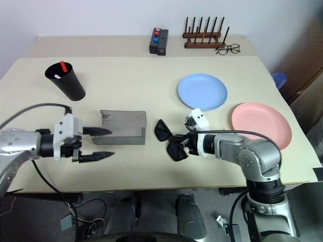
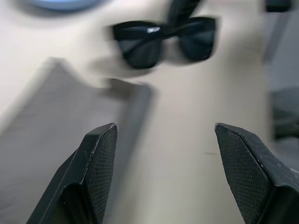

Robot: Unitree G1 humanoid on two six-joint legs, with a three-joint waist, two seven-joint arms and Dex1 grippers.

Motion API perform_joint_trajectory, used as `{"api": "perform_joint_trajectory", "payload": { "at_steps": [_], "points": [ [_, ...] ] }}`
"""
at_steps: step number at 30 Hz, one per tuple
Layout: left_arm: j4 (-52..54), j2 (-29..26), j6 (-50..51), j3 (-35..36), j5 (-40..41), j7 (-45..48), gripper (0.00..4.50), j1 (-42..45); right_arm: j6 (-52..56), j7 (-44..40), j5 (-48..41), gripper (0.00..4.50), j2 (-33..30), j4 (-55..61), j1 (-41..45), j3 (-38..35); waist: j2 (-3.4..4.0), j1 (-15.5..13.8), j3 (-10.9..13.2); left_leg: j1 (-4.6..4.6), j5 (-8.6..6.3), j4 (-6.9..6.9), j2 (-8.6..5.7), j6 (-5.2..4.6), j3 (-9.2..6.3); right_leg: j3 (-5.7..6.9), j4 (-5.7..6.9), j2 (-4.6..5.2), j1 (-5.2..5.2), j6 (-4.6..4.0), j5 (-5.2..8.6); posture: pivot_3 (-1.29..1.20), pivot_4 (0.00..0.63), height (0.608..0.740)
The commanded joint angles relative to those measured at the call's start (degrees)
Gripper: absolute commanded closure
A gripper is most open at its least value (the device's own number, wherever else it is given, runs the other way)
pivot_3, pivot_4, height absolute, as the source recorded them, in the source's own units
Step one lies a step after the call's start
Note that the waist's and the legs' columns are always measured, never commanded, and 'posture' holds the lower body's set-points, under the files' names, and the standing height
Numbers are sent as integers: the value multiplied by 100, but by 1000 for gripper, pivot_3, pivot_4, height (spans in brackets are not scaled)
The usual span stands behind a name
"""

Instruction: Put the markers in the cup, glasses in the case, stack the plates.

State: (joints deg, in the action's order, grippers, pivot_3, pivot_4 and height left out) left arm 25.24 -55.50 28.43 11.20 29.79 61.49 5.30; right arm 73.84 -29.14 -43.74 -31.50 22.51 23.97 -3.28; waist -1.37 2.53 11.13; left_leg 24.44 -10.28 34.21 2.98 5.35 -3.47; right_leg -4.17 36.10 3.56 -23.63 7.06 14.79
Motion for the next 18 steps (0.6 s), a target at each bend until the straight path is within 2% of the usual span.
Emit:
{"api": "perform_joint_trajectory", "payload": {
  "at_steps": [1,8,14,18],
  "points": [
    [-188,-35,-30,469,-85,-198,1082,-140,-206,-94,-39,4466,-49,223,462,-20,1,31,0,0,0,-2,1,0,0,0,1,-1,-3,-1,0,0,150,738],
    [-479,-118,-58,1239,-211,-283,1082,-828,-798,-341,264,4466,426,-204,1583,836,4,115,3,8,-4,-18,5,-7,2,0,5,-5,-22,-11,6,0,150,738],
    [-437,-80,-32,1722,-242,-264,1082,-1446,-1645,-826,884,4466,1206,-1594,2710,1665,7,150,5,11,-4,-17,4,-6,7,0,5,-1,-26,-13,5,0,150,738],
    [-334,-32,-32,1872,-248,-312,1082,-1725,-2098,-1284,1218,4466,1655,-2470,3095,2044,6,141,5,16,-4,-31,6,-6,8,0,12,-4,-41,-12,5,0,150,738]
  ]
}}
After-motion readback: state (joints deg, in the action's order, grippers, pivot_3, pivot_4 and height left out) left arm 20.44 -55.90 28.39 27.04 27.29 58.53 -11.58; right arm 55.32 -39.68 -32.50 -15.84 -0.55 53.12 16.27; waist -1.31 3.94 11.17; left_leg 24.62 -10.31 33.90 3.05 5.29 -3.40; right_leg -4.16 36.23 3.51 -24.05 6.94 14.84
